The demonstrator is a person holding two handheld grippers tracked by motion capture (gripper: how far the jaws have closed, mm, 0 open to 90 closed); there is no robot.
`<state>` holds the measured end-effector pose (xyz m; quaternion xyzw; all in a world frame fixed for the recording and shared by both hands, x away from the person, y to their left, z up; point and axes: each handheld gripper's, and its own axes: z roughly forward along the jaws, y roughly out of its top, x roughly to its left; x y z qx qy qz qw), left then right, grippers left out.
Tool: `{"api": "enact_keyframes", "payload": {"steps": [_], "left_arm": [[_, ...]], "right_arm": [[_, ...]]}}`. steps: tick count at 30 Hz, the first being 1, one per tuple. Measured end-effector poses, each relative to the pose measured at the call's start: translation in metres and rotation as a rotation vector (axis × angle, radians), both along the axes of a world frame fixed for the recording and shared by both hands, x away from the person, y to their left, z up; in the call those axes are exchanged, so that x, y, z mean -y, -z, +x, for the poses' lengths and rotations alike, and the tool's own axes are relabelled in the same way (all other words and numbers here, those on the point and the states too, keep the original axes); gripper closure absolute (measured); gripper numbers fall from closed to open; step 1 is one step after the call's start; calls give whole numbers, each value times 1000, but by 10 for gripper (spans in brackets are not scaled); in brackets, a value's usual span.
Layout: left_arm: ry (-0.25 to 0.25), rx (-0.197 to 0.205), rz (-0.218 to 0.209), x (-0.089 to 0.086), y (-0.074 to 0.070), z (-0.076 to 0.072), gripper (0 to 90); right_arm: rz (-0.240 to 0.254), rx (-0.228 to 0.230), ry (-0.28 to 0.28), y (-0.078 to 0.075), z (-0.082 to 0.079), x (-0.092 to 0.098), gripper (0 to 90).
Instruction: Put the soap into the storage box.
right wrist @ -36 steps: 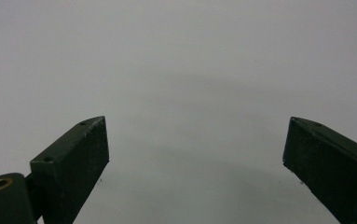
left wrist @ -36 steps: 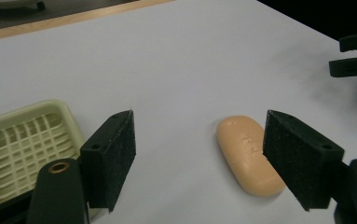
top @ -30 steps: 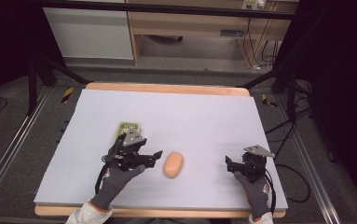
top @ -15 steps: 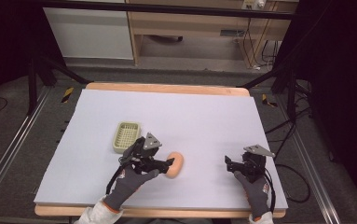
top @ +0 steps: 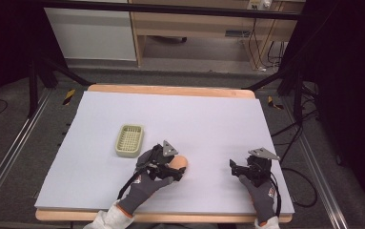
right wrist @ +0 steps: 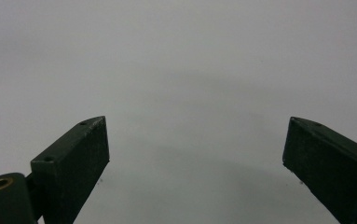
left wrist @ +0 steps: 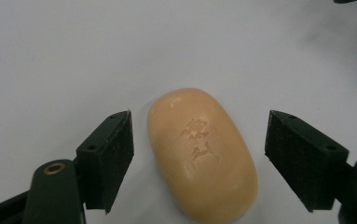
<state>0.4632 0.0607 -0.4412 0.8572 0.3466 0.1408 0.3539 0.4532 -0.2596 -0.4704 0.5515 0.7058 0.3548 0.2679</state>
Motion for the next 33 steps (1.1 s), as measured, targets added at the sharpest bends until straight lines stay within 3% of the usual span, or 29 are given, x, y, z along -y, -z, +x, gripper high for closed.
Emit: {"api": "enact_keyframes", "payload": {"steps": [10,26,33], "left_arm": [[-18,-33,41,11,17,5,225],[-44,-87,56,16,32,8,211],[-50,-71,70,17,33,7,212]], "right_arm": [[-1,-11,-1,1,1,-1,75],[-6,-21,-1,2,2,-1,75],[-4,-23,2,2,2,-1,75]]}}
